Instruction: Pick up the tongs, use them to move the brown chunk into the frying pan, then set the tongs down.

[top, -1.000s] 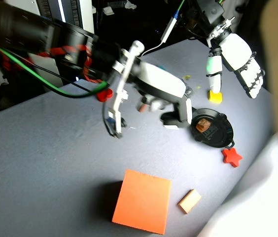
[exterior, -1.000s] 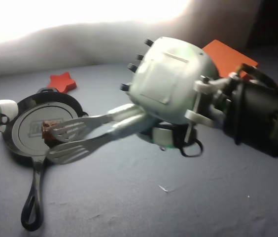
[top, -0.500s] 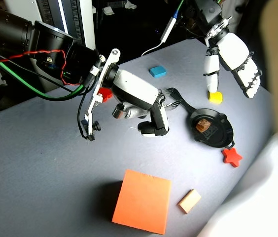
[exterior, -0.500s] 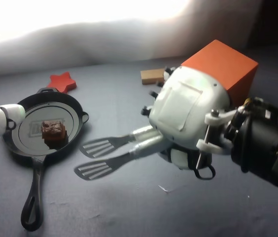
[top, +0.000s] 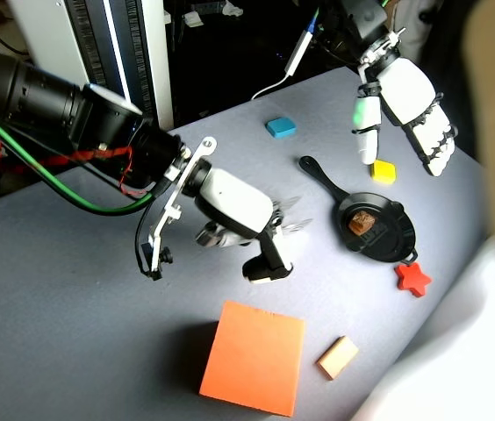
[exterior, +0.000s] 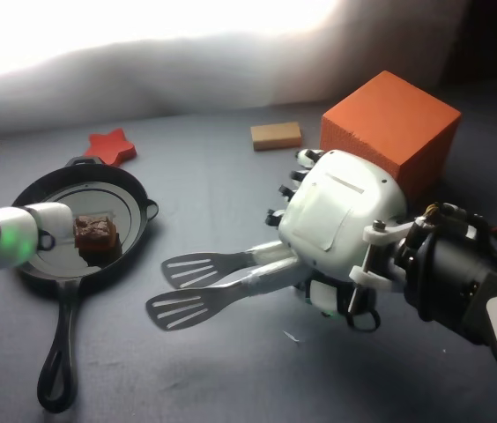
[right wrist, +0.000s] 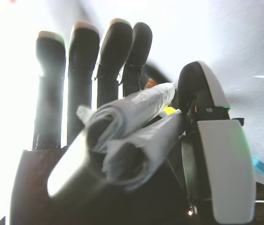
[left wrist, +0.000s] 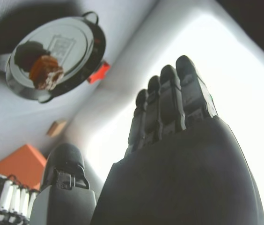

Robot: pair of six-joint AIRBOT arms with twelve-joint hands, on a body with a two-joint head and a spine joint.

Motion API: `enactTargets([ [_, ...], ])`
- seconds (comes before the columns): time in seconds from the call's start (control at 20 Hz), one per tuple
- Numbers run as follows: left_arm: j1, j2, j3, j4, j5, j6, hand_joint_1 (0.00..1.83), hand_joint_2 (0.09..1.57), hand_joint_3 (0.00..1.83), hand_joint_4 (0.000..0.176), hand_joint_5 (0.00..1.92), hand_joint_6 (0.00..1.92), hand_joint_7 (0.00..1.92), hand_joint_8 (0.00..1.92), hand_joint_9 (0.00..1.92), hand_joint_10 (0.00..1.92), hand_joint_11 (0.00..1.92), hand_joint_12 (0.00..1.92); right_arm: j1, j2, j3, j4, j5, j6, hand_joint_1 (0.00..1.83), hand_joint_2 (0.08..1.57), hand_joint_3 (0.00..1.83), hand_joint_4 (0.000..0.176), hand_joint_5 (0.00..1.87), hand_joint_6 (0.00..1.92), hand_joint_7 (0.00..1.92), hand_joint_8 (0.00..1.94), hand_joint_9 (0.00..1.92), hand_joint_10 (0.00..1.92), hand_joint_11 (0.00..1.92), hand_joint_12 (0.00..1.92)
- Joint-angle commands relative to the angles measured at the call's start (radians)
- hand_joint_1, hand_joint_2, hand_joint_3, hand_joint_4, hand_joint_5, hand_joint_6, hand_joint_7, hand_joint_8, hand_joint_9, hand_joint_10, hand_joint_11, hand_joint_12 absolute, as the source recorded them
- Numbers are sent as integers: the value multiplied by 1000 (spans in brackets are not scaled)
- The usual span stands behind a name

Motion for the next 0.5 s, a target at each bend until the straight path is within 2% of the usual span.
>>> enactTargets([
  [0.0,-12,5,-4,72,-73,3,0,1184,0,0,49,1,80,1,76,0,0,211,3,1,1,-79,-83,5,283,1322,0,0,689,463,788,640,633,1069,376,1596],
  [0.1,-15,3,-29,80,-73,3,0,1192,2,0,63,3,95,3,92,4,0,232,-8,0,2,-82,-84,6,230,1268,0,0,637,232,809,297,662,820,308,1507],
  [0.2,-21,-2,-57,87,-73,10,0,1193,1,0,66,4,106,4,102,5,0,229,-19,0,2,-82,-85,5,121,1227,0,0,576,84,803,93,683,615,293,1435],
  [0.25,-24,-6,-72,96,-73,10,0,1188,0,0,71,4,121,6,115,7,0,277,-24,0,2,-82,-85,5,70,1206,0,0,565,47,783,44,654,503,255,1373],
  [0.35,-27,-21,-91,120,-73,10,0,1189,0,0,38,1,84,3,84,2,0,198,-31,2,2,-82,-85,3,47,1153,0,0,477,2,599,1,535,188,73,1290],
  [0.45,-29,-38,-102,121,-72,9,0,1189,0,0,55,5,97,4,97,5,0,245,-35,7,-2,-82,-85,-1,11,1116,0,0,353,0,440,0,446,46,4,1181],
])
